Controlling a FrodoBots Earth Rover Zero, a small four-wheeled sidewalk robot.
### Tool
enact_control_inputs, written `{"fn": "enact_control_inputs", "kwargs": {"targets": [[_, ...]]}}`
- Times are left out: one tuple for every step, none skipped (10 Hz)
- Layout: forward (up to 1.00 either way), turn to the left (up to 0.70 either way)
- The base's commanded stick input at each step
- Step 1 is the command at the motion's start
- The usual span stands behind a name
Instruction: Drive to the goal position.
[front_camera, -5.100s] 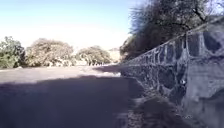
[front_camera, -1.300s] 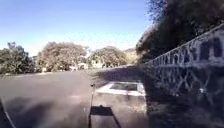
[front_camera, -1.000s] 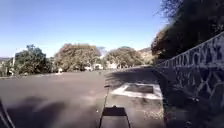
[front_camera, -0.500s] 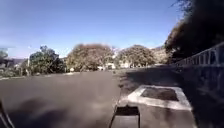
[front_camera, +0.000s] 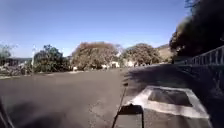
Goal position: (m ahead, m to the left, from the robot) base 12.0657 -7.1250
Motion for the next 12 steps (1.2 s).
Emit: {"fn": "enact_control_inputs", "kwargs": {"targets": [[0.46, 0.0], [0.86, 0.0], [1.0, -0.27], [1.0, -0.27], [1.0, -0.27], [1.0, -0.27], [1.0, -0.27], [1.0, -0.27], [1.0, -0.27], [1.0, -0.27], [1.0, -0.27], [1.0, -0.27]]}}
